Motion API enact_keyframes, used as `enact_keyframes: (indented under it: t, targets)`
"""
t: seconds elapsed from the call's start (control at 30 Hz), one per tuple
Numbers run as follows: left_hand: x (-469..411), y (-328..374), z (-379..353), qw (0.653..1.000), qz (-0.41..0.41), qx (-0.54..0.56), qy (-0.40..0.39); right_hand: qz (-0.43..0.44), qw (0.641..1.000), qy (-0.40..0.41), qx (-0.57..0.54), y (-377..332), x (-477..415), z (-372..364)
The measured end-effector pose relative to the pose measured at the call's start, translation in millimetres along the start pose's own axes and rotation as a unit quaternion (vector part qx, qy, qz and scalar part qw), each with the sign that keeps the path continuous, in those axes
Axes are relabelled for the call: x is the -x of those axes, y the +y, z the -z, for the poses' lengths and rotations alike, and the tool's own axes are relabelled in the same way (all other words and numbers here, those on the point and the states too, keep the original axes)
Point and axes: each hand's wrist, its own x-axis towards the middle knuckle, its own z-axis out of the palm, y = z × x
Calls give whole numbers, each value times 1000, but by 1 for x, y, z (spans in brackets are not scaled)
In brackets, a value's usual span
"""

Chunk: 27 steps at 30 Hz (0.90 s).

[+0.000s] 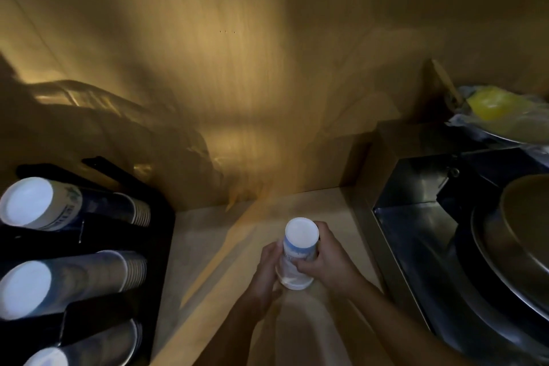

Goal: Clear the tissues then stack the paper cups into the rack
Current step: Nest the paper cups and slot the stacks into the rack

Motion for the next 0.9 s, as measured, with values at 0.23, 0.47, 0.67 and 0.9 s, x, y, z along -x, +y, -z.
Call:
enact_keyframes:
  t: [0.23, 0.47, 0.67, 0.9]
  targets:
    - [13, 19, 12, 998, -54, 3, 41, 55, 998, -3, 15, -34, -5, 5]
    - [59, 67, 52, 981, -153, 50, 108, 158, 987, -7, 24, -105, -10, -12]
    - [134, 102, 90, 956, -235, 96, 149, 261, 964, -46, -37, -183, 0, -37]
    - [213, 121, 138, 922, -292, 130, 220, 353, 927, -106, -74, -253, 26, -76]
